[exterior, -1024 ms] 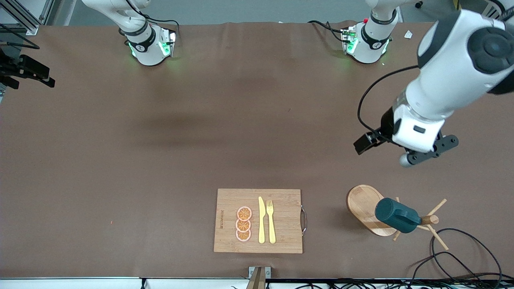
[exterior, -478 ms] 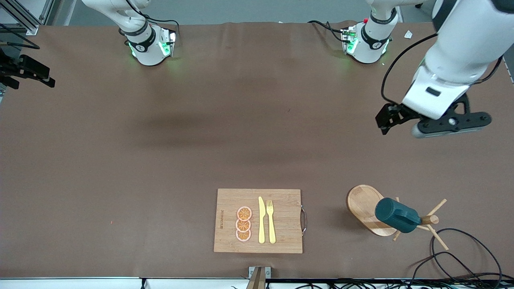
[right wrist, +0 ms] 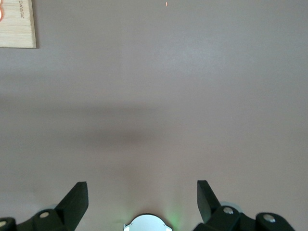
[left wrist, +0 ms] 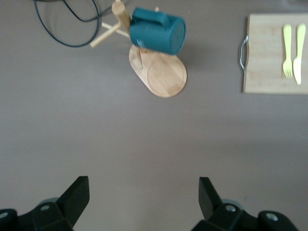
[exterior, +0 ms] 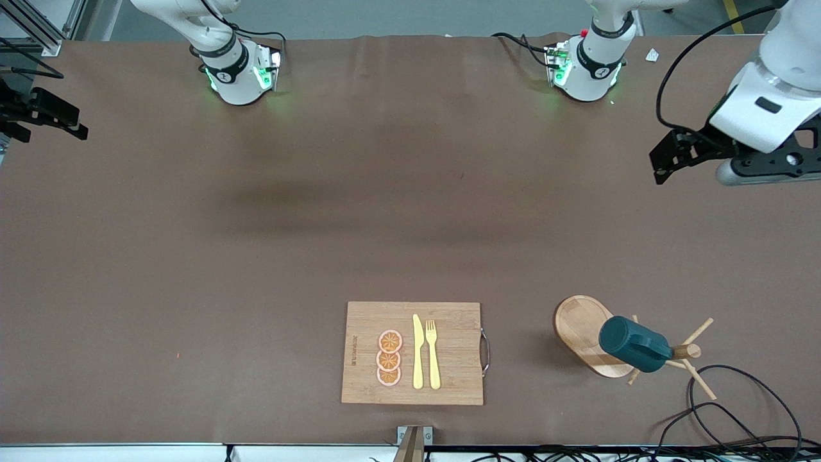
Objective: Pass cup and hang on rack
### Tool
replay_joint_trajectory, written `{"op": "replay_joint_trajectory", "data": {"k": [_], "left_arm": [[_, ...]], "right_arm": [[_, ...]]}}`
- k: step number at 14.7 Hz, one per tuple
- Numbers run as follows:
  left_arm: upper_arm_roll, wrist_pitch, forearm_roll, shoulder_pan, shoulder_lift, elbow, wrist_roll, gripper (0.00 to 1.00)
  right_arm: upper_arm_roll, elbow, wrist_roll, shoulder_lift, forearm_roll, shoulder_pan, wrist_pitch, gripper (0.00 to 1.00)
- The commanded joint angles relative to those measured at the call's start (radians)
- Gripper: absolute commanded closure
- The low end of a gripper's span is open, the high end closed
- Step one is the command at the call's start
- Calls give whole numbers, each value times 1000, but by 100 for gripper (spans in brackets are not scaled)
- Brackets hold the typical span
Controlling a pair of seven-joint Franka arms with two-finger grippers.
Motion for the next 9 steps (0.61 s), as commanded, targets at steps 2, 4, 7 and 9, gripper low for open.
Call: {"op": "replay_joint_trajectory", "data": {"k": [2, 4, 7, 9], "left_arm": [[91, -21, -48, -50, -108, -118, 68, 0], [99, -18, -51, -58, -149, -188, 68, 0], [104, -16, -78, -50, -205, -253, 68, 0], [106, -18, -86, -39, -238, -288, 70, 0]], "right_arm": [[1, -19, -10, -25, -10, 3, 3, 0], [0, -19, -10, -25, -10, 3, 3, 0], [0, -19, -10, -25, -10, 3, 3, 0], [0, -19, -10, -25, -10, 3, 3, 0]]}}
